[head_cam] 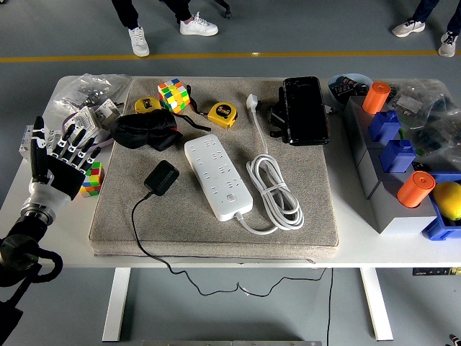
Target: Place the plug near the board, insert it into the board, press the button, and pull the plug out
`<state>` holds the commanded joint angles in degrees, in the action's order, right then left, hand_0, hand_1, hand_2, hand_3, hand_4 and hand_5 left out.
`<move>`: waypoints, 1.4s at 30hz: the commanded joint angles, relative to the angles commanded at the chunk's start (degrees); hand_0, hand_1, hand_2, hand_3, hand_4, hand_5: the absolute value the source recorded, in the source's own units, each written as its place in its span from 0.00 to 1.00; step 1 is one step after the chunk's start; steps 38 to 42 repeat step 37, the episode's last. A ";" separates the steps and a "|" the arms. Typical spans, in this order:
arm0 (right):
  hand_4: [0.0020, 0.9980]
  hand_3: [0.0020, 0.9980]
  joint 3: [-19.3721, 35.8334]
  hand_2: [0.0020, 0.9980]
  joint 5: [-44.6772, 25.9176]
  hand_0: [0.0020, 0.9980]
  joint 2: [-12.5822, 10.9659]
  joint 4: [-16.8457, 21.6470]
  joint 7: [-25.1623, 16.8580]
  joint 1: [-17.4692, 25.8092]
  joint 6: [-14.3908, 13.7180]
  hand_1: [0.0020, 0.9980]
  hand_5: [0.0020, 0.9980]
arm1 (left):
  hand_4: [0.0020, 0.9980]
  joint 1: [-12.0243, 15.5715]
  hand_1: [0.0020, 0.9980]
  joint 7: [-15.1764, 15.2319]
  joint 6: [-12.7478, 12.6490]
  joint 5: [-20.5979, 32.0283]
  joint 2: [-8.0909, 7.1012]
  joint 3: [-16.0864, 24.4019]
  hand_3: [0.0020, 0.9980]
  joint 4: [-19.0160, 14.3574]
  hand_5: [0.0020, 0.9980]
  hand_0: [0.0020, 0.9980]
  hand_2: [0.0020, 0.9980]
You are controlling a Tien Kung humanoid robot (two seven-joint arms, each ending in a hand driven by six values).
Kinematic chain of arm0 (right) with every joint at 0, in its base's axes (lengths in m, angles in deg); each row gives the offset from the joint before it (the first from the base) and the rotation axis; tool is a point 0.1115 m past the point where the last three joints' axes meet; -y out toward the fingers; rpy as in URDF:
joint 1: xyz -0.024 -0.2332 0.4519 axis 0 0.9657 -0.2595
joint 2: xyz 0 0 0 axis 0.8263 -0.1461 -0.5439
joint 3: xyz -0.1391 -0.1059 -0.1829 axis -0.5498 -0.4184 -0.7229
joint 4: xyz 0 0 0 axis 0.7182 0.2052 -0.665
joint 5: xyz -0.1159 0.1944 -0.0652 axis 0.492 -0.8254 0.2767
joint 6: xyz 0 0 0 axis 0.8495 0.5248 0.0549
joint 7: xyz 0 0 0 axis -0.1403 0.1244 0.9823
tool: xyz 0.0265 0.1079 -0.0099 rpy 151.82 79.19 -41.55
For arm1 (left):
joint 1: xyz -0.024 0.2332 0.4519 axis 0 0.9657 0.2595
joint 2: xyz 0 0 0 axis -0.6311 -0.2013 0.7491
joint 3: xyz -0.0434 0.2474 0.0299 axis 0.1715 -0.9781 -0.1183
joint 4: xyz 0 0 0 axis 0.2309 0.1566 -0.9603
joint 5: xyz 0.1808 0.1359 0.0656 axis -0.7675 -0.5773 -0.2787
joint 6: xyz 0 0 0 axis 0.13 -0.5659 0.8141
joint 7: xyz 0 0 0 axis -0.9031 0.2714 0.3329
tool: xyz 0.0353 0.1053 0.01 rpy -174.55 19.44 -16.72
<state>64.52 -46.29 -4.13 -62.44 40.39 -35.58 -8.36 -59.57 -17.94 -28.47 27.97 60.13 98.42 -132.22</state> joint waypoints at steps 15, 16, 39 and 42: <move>0.76 0.49 -0.41 0.56 -0.47 0.59 -0.17 -0.25 0.14 -0.33 -0.12 0.64 0.49 | 1.00 -0.28 0.50 -0.24 0.00 -0.90 0.18 0.38 0.62 -0.48 0.63 0.41 0.57; 0.76 0.49 -0.40 0.56 -0.45 0.59 -0.17 -0.25 0.14 -0.33 -0.12 0.64 0.49 | 1.00 -0.28 0.50 -0.23 -0.01 -0.89 0.22 0.46 0.62 -0.47 0.63 0.41 0.57; 0.76 0.49 -0.03 0.57 0.31 0.59 -0.40 0.20 -0.03 -0.32 -0.27 0.64 0.50 | 1.00 -0.79 0.50 -0.24 0.04 -1.50 0.15 0.03 0.61 -0.01 0.63 0.40 0.57; 0.76 0.49 -0.03 0.57 0.31 0.59 -0.40 0.20 -0.03 -0.32 -0.27 0.64 0.50 | 1.00 -0.79 0.50 -0.24 0.04 -1.50 0.15 0.03 0.61 -0.01 0.63 0.40 0.57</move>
